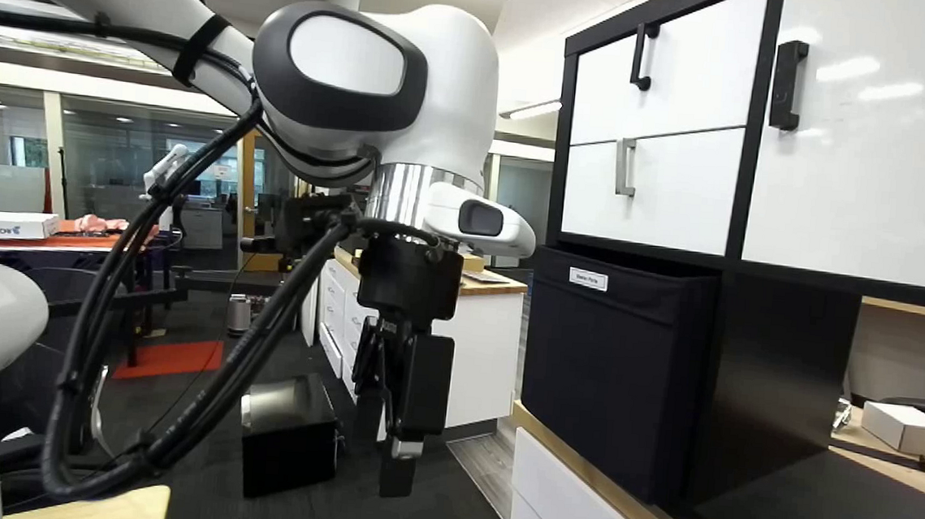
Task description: Open black lower drawer of the cabinet
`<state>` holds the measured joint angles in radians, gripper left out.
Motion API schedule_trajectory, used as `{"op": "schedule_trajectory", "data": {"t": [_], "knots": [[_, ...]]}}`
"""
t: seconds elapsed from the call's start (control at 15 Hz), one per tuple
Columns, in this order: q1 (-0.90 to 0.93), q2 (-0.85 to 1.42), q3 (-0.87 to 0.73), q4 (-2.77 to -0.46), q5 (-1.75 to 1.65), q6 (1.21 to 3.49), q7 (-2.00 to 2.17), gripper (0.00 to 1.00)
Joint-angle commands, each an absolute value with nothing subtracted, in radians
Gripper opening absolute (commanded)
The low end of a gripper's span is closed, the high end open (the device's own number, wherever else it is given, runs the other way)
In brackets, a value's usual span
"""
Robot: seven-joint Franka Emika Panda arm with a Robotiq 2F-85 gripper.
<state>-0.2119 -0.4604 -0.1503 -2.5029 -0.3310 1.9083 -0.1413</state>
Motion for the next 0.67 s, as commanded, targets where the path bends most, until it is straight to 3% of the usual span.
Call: {"op": "schedule_trajectory", "data": {"t": [0.0,0.6], "knots": [[-0.202,-0.461,-0.159,-2.502,-0.334,1.905,-0.138,1.0],[-0.125,-0.43,-0.131,-2.432,-0.301,1.949,-0.174,1.0]]}}
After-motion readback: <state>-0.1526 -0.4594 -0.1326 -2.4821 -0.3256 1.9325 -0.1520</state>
